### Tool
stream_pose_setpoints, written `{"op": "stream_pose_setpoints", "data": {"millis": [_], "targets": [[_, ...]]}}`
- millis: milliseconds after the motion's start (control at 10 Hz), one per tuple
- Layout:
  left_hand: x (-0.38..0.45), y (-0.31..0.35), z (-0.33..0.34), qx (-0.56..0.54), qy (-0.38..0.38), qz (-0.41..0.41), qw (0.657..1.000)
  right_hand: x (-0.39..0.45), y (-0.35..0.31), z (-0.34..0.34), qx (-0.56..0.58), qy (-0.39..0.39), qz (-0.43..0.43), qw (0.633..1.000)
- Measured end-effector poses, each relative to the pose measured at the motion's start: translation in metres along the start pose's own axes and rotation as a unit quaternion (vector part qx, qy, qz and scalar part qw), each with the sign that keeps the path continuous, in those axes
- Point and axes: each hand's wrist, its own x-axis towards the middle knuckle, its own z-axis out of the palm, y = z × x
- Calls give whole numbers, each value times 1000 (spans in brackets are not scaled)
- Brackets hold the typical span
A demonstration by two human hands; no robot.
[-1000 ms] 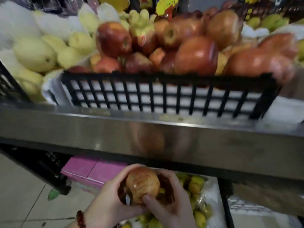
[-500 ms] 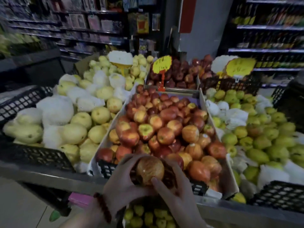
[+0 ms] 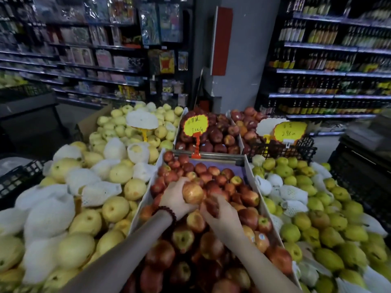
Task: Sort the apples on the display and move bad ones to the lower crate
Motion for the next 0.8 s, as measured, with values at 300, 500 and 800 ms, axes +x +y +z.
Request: {"op": "stream_pose_setpoints", "data": {"millis": [300, 500, 800], "targets": [[36, -60, 13, 105, -110, 6, 988, 43, 24, 56, -92, -73, -78, 990], [11, -82, 6, 145, -140, 10, 979, 23, 13, 76, -76, -41, -70, 994], [-4, -71, 3, 89, -164, 6, 982, 13, 7, 75, -104, -80, 0, 991]]}}
